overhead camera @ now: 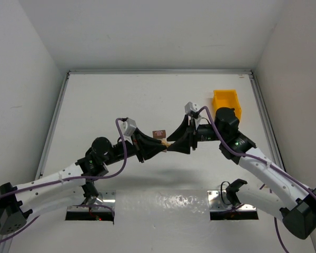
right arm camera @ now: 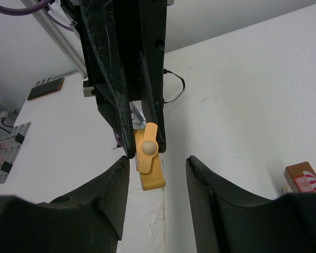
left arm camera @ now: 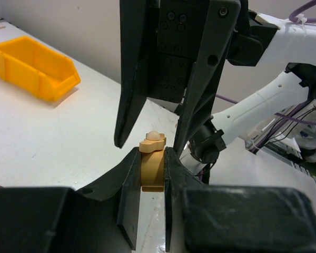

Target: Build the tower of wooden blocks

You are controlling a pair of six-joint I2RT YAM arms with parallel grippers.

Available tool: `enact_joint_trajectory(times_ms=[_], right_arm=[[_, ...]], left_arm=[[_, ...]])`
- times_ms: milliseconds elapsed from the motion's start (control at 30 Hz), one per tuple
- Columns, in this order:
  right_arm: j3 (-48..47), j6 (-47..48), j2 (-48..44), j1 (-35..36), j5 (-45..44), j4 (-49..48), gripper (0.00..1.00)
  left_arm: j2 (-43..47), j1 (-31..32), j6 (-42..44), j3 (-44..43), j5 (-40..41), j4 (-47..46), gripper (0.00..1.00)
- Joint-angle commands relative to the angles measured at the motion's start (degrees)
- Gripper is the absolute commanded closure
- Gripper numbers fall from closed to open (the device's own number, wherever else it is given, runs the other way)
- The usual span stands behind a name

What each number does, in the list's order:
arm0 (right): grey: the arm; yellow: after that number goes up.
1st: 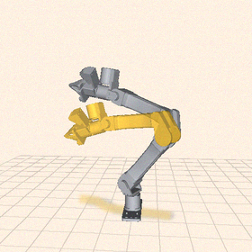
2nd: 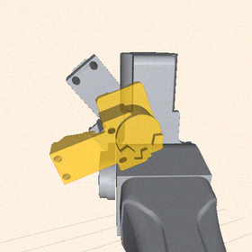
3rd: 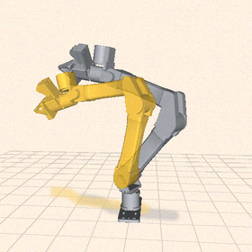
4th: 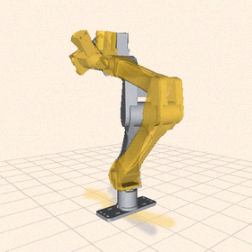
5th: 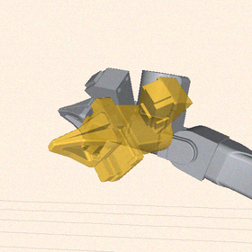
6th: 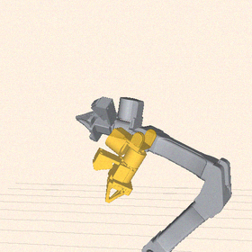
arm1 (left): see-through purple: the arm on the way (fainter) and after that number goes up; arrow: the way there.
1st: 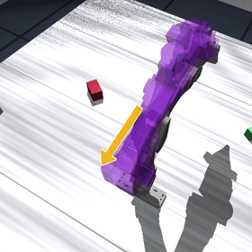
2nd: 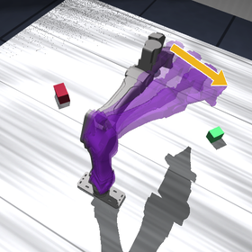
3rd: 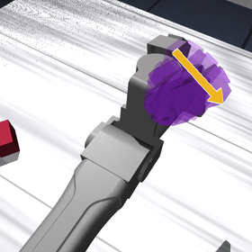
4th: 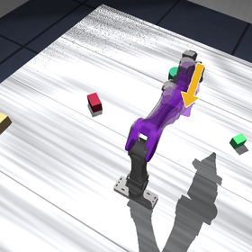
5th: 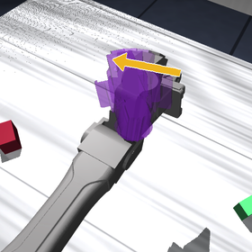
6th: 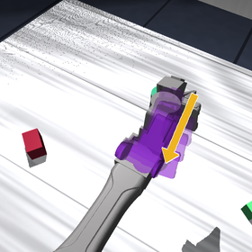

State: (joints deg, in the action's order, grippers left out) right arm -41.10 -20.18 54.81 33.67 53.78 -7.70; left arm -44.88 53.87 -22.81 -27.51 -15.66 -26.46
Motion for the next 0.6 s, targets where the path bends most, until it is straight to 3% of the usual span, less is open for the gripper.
enact_joint_trajectory(times_ms=[0,267,567], right_arm=[[0.1,-0.3,-0.1,0.2,1.2,-3.4,0.55],[0.2,-0.8,-0.2,0.3,1.5,-3.5,0.75],[0.4,-1.9,-0.5,0.3,1.2,-4.8,0.9]], left_arm=[[0.1,-0.6,-0.6,-2.1,-1.1,-4.0,1.0],[0.7,-0.6,-0.4,-2.0,0.1,-3.7,1.0],[1.1,-0.7,-0.2,-1.9,1.2,-3.1,1.0]])
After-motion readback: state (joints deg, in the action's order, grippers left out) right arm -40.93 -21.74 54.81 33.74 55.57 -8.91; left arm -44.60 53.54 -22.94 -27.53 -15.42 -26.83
